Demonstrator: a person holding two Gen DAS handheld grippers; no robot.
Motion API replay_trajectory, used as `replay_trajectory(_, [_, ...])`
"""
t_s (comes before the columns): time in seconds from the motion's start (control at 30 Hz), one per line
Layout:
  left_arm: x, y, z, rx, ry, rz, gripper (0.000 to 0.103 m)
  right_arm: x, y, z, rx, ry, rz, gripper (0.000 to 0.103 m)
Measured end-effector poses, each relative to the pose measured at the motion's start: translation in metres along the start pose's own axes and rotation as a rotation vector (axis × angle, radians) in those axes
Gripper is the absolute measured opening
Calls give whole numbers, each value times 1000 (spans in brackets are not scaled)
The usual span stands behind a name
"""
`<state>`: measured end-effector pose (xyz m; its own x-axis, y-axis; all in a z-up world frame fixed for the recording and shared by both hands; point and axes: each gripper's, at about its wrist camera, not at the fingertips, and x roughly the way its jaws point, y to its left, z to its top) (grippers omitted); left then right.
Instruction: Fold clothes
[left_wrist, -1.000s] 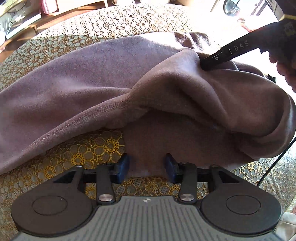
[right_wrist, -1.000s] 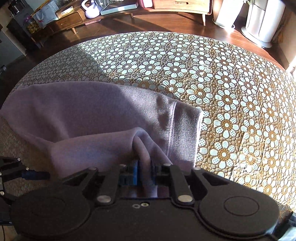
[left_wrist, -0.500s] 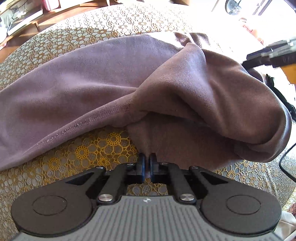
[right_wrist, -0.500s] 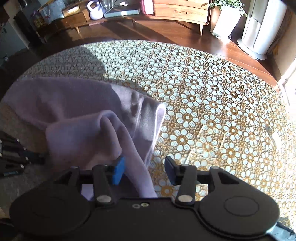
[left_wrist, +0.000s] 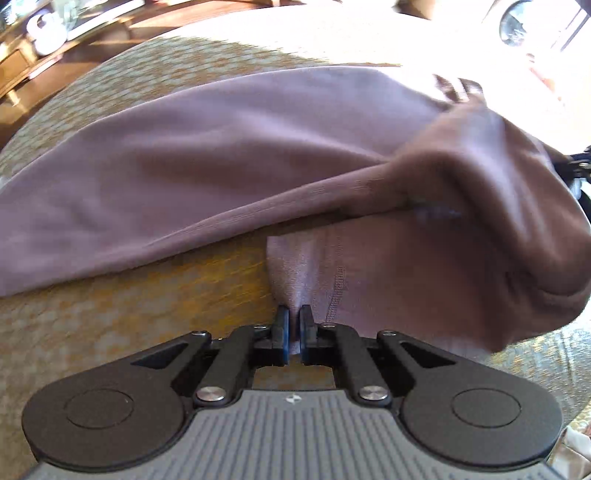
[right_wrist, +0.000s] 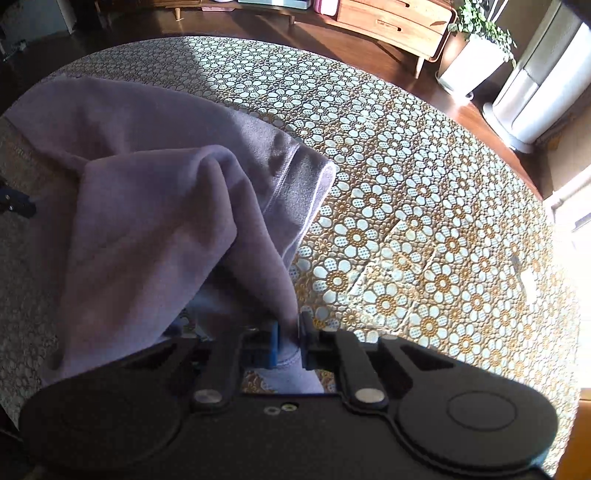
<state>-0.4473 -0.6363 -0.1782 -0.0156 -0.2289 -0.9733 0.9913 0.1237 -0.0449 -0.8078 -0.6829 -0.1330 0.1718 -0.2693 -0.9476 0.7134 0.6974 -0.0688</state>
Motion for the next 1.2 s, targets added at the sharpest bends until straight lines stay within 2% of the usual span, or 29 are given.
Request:
replay_trajectory(0.3, [-22,126,-66,-107,88,272,4,-3,16,-5,-38,28,-66,103])
replay_trajectory(0.5, [-37,207,-90,-164,114,428,4,-10,31,-11,-3,62,-96,103])
replay_trajectory(0.67, [-47,249,-109,-157,113,493,4,-16,58,-23,38,99,-70,103])
replay_trajectory(0.77, [-48,268,-121,-186,136,472,4,-19,76,-31,92,123,-25,103])
replay_trajectory(0.9, [-44,269,-131,-131,158,421,4,-32,89,-51,218,214,116,103])
replay_trajectory(0.97, [-42,269,-134,-121,160,406,4,-43,85,-66,346,211,144,103])
replay_trajectory(1.1, [-39,269,-137,-109,163,388,4,-46,62,-96,736,174,123,103])
replay_trajectory(1.2, [-38,270,-137,-98,165,383,4,-34,50,-102,913,130,70,103])
